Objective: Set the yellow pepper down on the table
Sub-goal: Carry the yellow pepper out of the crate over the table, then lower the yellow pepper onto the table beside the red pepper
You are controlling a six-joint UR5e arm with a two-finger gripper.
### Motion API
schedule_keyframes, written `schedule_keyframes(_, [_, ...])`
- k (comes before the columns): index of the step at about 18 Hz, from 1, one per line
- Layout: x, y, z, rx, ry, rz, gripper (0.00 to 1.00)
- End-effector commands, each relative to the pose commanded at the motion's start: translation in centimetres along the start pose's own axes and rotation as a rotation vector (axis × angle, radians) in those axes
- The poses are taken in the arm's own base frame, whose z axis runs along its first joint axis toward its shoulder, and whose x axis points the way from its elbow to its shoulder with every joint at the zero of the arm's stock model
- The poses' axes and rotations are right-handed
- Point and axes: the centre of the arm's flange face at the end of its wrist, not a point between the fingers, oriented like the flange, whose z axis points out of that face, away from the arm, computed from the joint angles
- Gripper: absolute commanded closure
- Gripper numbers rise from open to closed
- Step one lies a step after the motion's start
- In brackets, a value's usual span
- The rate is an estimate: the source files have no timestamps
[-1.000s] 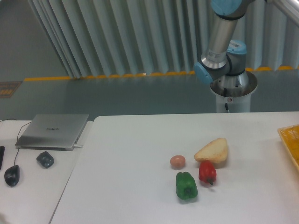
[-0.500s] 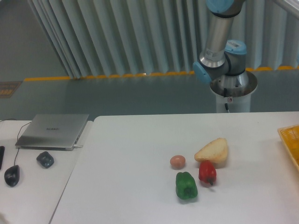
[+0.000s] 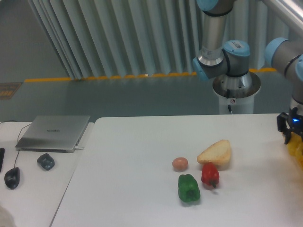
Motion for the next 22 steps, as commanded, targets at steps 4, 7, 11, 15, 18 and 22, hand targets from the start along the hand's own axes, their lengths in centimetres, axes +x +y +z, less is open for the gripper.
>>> schedule_keyframes(4, [2.6, -6.4, 0.9, 0.055, -0.059, -0.174, 0.69])
schedule_keyframes(7, [4.1, -9.1, 2.8, 0.072, -0.074, -0.236, 0.68])
schedule_keyframes(11, [5.1, -10.3, 5.5, 0.038, -0.09, -0.257, 0.66])
schedule_keyframes(15, [6.4, -10.8, 9.8, -0.04, -0.084, -0.255, 0.63])
schedule_keyframes(18, [6.7, -10.8, 11.2, -0.057, -0.067, -0.264, 0.58])
schedule_keyframes(22, [6.8, -10.7, 11.0, -0.047, -0.075, -0.268, 0.56])
